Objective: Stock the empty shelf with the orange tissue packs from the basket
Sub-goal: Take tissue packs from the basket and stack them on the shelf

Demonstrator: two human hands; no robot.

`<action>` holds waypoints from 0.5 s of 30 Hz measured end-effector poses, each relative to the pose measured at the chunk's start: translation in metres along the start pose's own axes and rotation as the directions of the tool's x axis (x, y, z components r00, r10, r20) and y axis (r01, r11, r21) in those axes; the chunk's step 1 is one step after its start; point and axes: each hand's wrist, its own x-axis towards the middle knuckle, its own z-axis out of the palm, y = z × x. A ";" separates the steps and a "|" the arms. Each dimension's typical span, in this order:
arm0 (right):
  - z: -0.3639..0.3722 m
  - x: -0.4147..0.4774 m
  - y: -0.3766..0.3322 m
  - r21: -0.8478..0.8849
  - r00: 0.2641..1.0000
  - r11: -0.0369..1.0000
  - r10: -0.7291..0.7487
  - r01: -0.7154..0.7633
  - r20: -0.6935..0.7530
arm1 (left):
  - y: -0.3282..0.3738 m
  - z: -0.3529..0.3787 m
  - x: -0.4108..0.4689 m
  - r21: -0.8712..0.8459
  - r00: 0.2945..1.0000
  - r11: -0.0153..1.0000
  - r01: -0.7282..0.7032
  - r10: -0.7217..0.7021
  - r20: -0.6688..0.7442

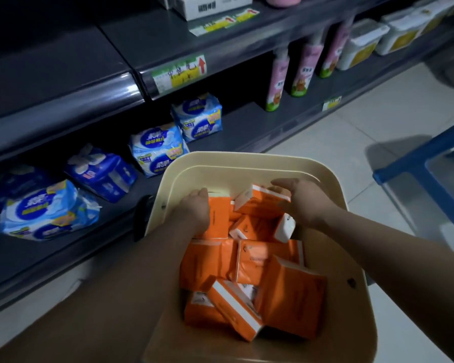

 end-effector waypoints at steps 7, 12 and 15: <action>0.013 0.012 0.019 0.063 0.998 0.997 0.054 -0.053 -0.020 | -0.003 0.007 -0.005 0.324 0.974 0.933 -0.154 0.199 -0.109; 0.021 0.013 0.020 0.056 0.998 0.998 0.044 -0.041 -0.044 | 0.005 -0.015 -0.022 -0.188 0.979 0.969 -0.159 0.131 -0.153; 0.029 0.014 0.017 0.075 0.996 0.997 0.022 -0.015 -0.083 | 0.008 -0.034 -0.035 -0.361 0.955 0.921 -0.146 0.035 -0.296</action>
